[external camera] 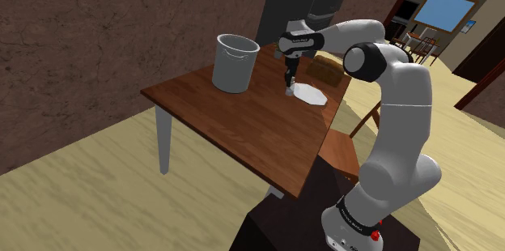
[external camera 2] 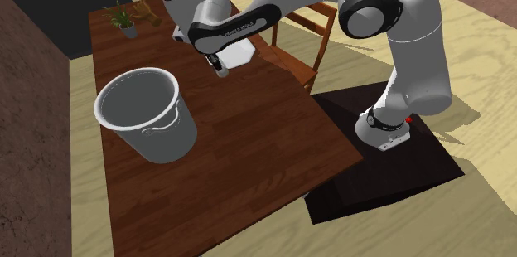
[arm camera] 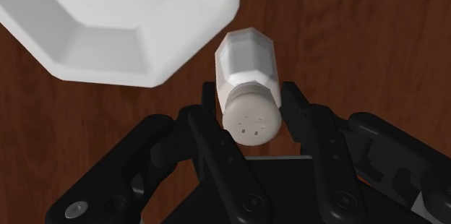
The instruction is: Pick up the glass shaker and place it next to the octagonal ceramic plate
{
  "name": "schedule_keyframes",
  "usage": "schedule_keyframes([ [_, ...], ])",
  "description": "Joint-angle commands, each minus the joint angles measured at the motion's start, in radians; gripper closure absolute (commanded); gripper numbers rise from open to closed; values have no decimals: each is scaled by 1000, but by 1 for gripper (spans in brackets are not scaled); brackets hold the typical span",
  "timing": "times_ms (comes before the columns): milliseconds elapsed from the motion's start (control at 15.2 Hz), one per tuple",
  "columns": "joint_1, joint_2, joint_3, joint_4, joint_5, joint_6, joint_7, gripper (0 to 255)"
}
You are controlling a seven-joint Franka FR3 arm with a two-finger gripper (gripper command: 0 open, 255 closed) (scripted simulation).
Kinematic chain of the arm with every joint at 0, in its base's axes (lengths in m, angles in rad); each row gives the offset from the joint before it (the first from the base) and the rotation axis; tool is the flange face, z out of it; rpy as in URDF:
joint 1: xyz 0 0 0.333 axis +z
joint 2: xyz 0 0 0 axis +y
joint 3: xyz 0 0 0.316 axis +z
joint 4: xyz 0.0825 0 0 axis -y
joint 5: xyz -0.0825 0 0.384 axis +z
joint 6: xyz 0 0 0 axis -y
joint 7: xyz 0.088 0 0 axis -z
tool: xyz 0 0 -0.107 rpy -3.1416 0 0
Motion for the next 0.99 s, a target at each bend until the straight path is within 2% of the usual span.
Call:
schedule_keyframes([
  [0, 0, 2, 0, -1, 0, 4, 0, 255],
  [330, 0, 2, 0, -1, 0, 4, 0, 255],
  [396, 0, 2, 0, -1, 0, 4, 0, 0],
  [726, 0, 2, 0, -1, 0, 4, 0, 0],
  [924, 13, -9, 4, 80, 5, -89, -7, 0],
])
